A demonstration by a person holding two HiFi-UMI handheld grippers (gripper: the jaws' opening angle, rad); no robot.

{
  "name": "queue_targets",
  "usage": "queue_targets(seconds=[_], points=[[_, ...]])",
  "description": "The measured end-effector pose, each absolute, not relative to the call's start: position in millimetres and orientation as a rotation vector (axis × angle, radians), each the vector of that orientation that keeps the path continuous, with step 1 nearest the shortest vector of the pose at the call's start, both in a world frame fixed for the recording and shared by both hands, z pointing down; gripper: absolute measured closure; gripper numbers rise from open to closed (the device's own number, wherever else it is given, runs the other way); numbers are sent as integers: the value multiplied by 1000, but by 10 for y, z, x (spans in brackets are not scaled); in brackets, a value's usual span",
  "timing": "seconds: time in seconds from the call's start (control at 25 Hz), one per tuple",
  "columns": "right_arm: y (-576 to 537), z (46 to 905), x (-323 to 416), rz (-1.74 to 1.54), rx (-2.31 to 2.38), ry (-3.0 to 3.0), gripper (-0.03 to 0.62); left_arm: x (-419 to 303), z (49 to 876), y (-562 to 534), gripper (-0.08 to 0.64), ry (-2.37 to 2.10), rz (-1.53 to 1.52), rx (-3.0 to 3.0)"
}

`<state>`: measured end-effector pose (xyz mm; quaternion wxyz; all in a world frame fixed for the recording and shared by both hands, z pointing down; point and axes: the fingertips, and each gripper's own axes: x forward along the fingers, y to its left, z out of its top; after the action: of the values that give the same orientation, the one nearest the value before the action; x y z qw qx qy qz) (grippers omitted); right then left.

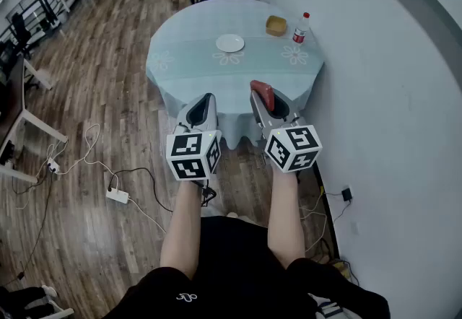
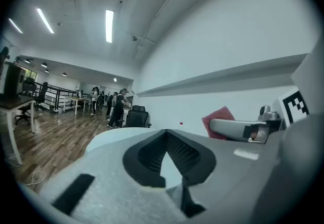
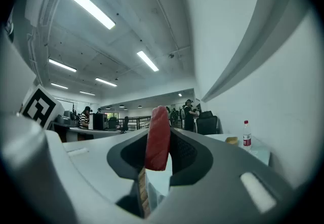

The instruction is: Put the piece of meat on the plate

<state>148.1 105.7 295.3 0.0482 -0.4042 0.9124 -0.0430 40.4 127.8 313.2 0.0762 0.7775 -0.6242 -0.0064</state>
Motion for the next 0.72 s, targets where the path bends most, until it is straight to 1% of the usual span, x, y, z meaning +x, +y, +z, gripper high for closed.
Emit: queue_targets(seconds=[0.44,0.72], points=[[1119,2849,1627,-139,-1230,2754,489,513,3046,1325,566,-1845,-41,2358],[1090,2831,1684,-175,-1252,2732,489,436,3009,1369,566,-1860,-64,2344]])
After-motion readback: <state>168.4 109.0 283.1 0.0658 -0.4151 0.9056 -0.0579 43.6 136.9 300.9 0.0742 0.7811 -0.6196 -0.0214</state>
